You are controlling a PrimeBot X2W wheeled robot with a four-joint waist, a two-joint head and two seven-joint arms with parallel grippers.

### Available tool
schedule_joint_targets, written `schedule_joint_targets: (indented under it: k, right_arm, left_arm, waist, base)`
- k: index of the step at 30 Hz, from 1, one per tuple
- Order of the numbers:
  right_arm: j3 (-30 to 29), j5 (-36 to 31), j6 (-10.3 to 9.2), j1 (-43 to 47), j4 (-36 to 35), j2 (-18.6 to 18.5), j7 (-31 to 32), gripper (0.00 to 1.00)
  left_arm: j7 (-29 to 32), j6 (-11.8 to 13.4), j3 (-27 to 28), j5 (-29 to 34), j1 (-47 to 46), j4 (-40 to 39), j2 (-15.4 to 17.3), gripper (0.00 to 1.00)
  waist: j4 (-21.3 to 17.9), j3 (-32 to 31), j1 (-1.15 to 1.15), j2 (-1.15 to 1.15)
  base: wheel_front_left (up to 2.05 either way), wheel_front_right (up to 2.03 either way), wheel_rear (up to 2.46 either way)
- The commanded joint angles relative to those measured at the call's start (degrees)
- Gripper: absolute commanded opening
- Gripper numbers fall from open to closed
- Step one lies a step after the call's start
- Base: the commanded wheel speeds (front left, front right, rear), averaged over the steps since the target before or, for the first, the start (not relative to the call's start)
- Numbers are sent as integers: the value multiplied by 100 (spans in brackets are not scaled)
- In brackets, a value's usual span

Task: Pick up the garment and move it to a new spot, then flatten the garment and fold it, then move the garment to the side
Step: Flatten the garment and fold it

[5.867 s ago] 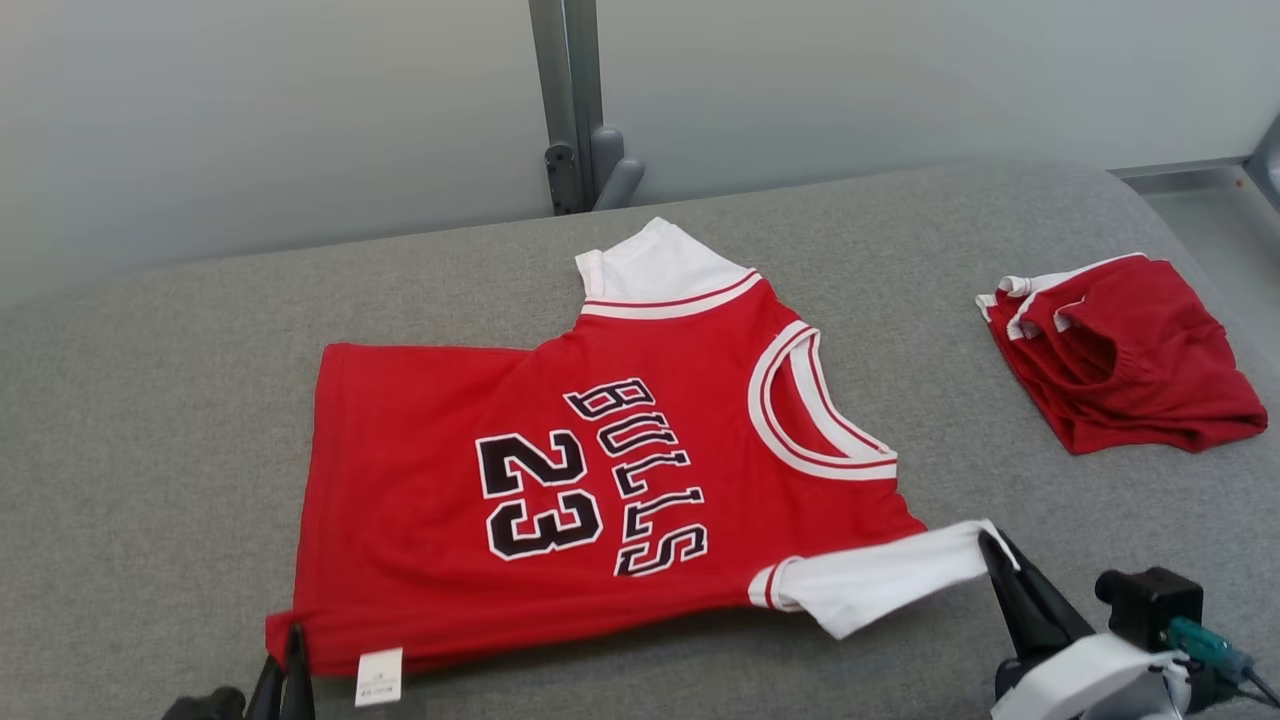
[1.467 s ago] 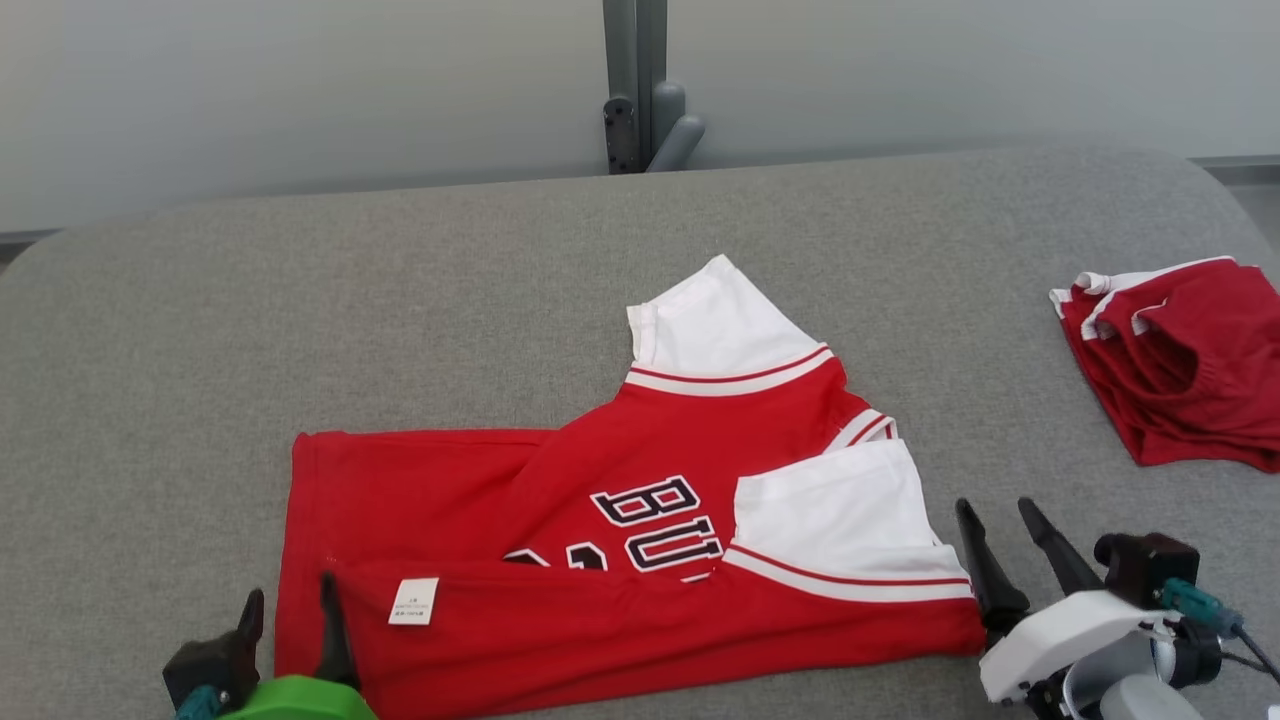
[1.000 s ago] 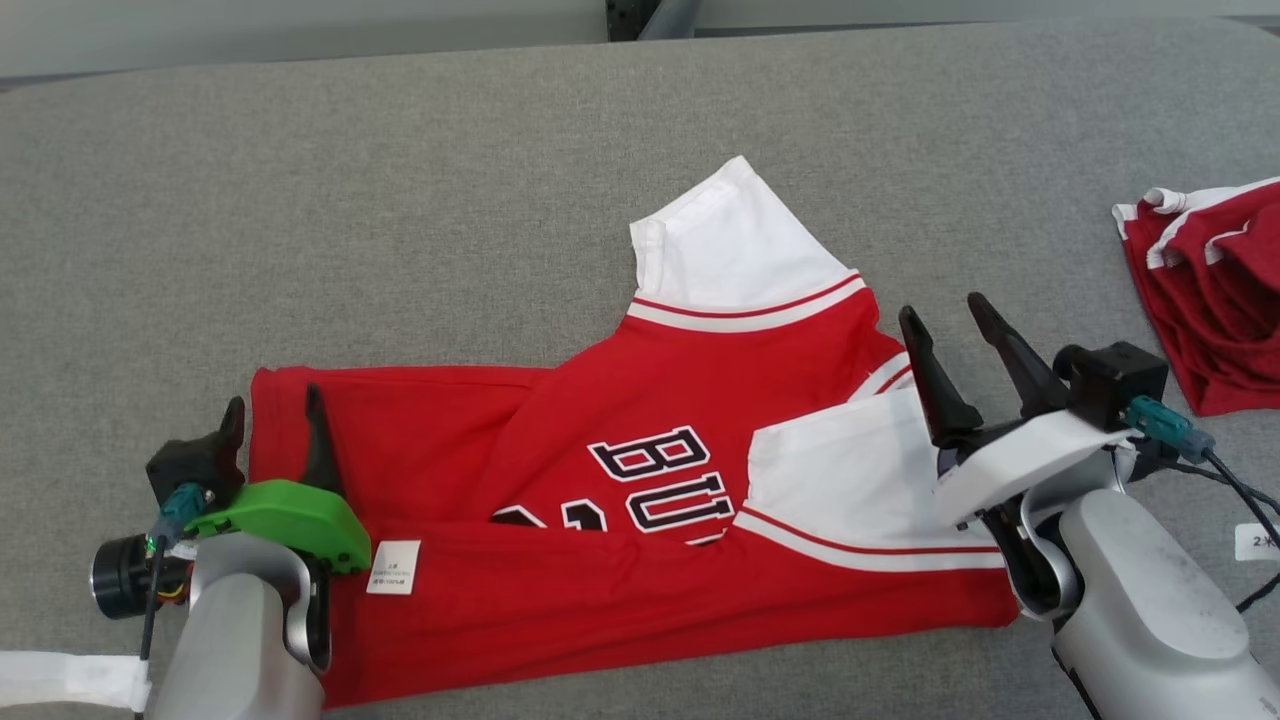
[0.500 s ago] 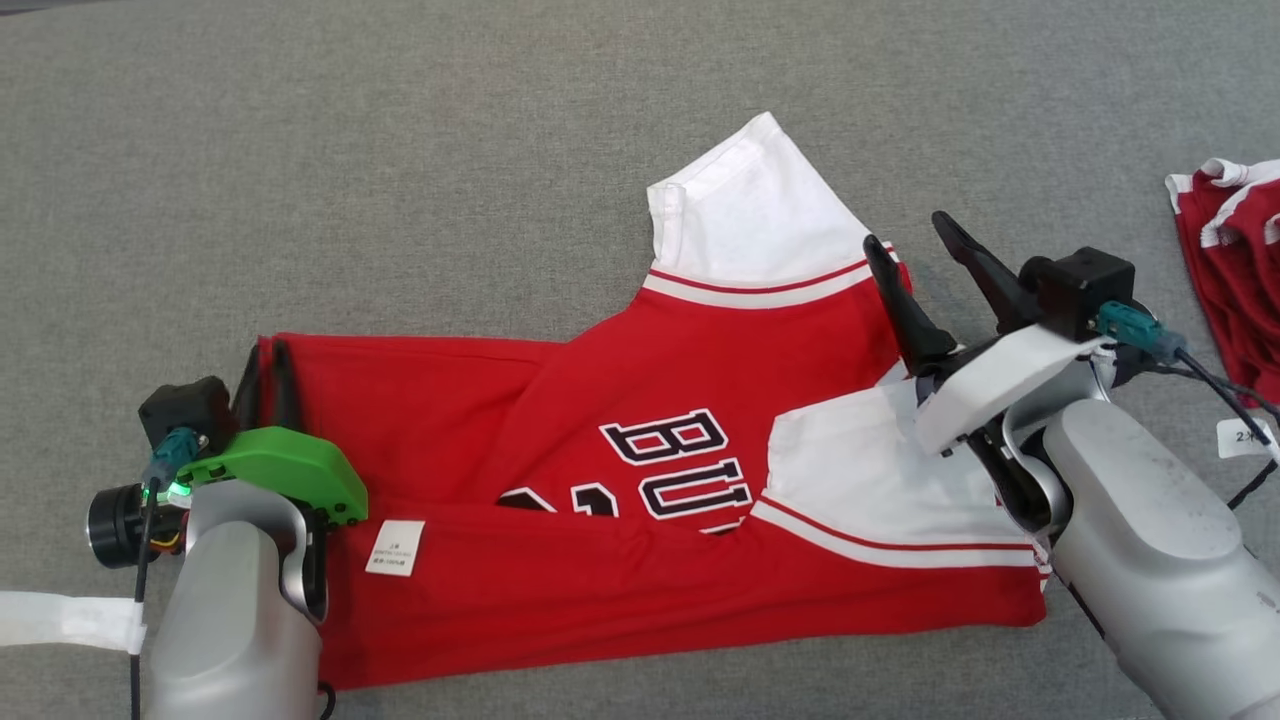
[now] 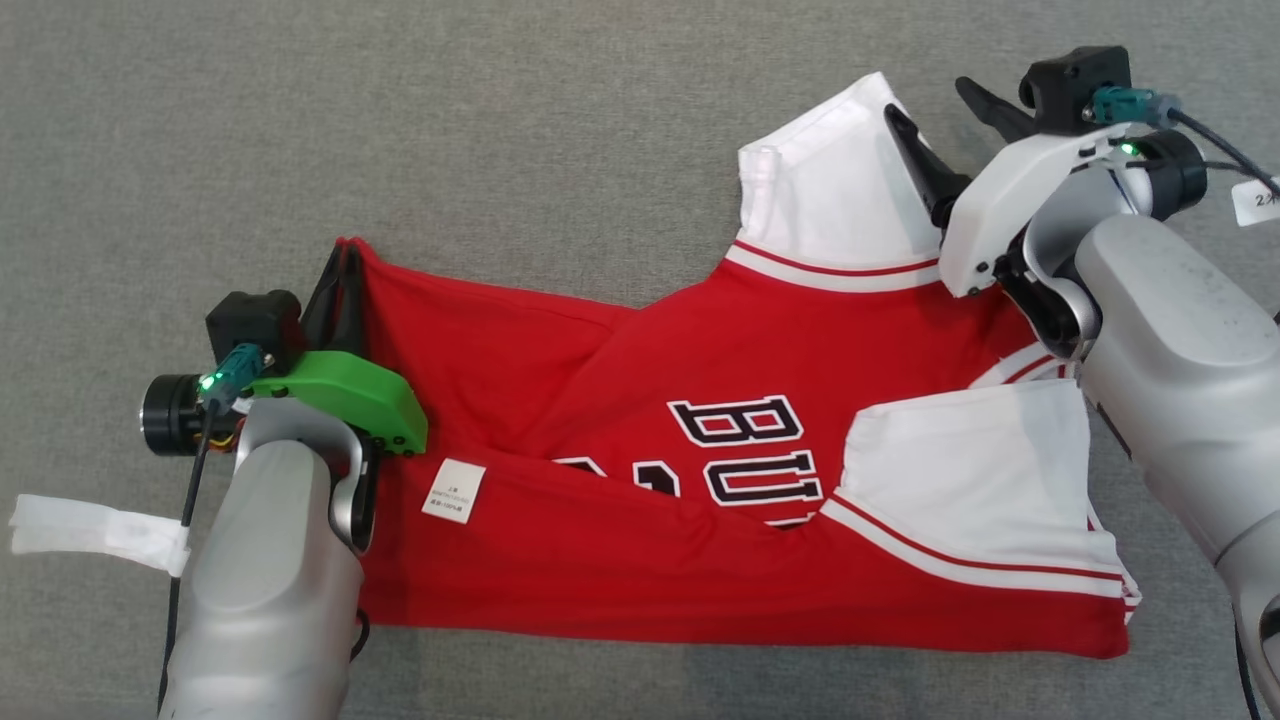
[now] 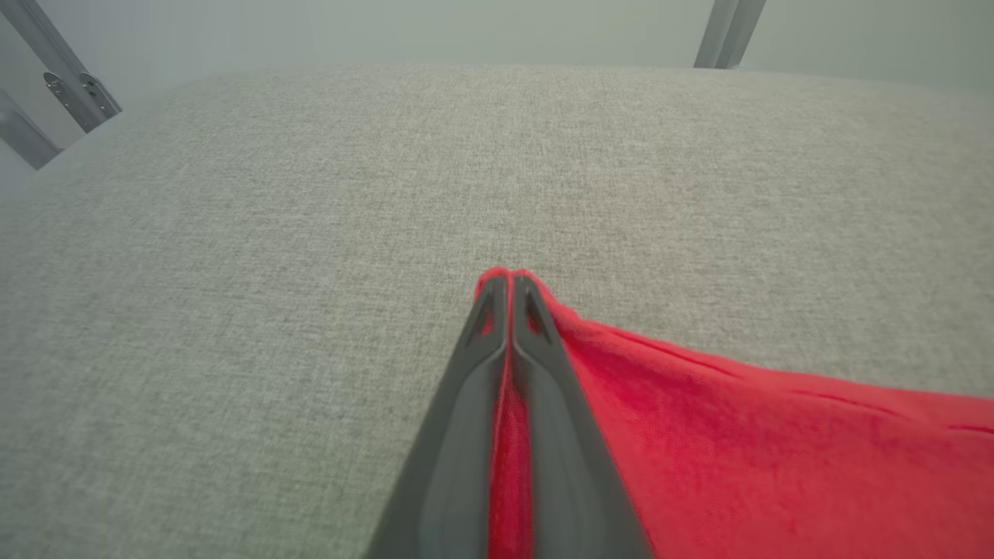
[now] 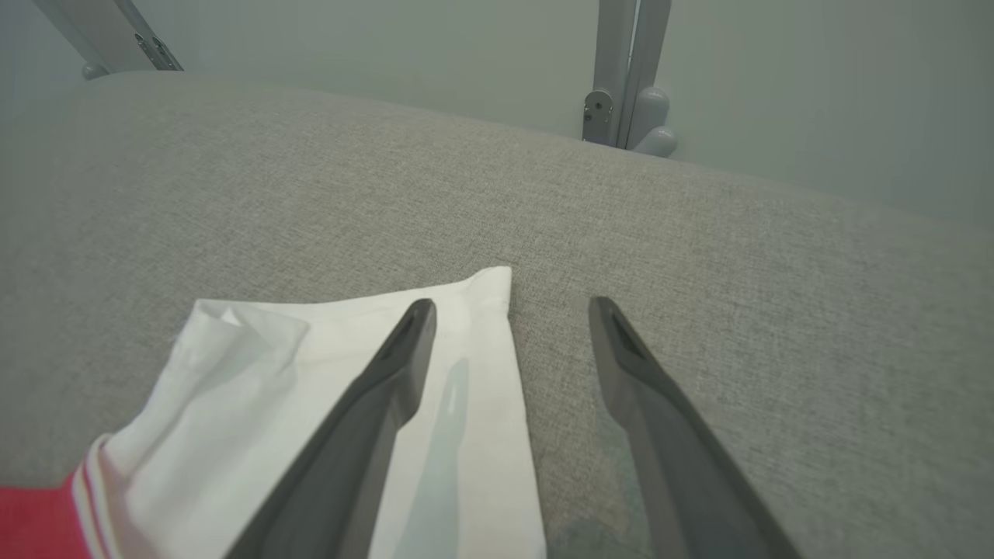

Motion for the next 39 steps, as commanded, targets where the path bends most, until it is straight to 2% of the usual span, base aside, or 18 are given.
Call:
schedule_joint_targets:
  k: [1, 5, 6, 7, 11, 15, 25, 30, 39]
  right_arm:
    - [86, 64, -4, -211, 198, -23, 122, 100]
    - [327, 132, -3, -507, 587, -10, 362, 100]
    - [383, 139, -4, -572, 654, -18, 373, 45]
    - [440, 153, -4, -618, 729, -31, 404, 0]
    - [500, 119, -4, -867, 932, -148, 61, 0]
    - [431, -45, -4, -1139, 1292, -213, -411, 0]
    - [299, -5, -4, -1207, 1827, 6, -960, 0]
    - [303, 47, -4, -842, 1510, 44, -1045, 0]
    - [-2, -25, -4, 442, 31, -125, -1043, 0]
  left_arm:
    - [2, -31, -172, -177, -151, -38, 12, 0]
    - [2, 93, -584, -475, -219, -91, 11, 0]
    - [1, 123, -660, -532, -229, -96, 9, 0]
    - [1, 146, -736, -564, -242, -103, 11, 0]
    - [1, 262, -910, -677, -311, -169, 11, 0]
    - [2, 368, -841, -635, -426, -251, 12, 0]
    - [1, 549, -376, -439, -486, -164, 50, 0]
    - [1, 475, -148, -398, -126, -231, 98, 0]
    - [2, 278, 333, -325, 799, -560, 185, 0]
  waist:
    - [318, 261, 0, 17]
    - [452, 326, 0, 17]
    - [466, 334, 0, 17]
    - [474, 342, 0, 17]
    - [450, 364, 0, 17]
    - [378, 370, 0, 17]
    - [125, 136, 0, 17]
    - [-37, -284, 0, 17]
    - [-379, -1179, 0, 17]
  base:
    - [0, 0, 0]
    - [0, 0, 0]
    - [0, 0, 0]
    - [0, 0, 0]
    - [0, 0, 0]
    - [0, 0, 0]
    - [0, 0, 0]
    - [0, 0, 0]
    - [0, 0, 0]
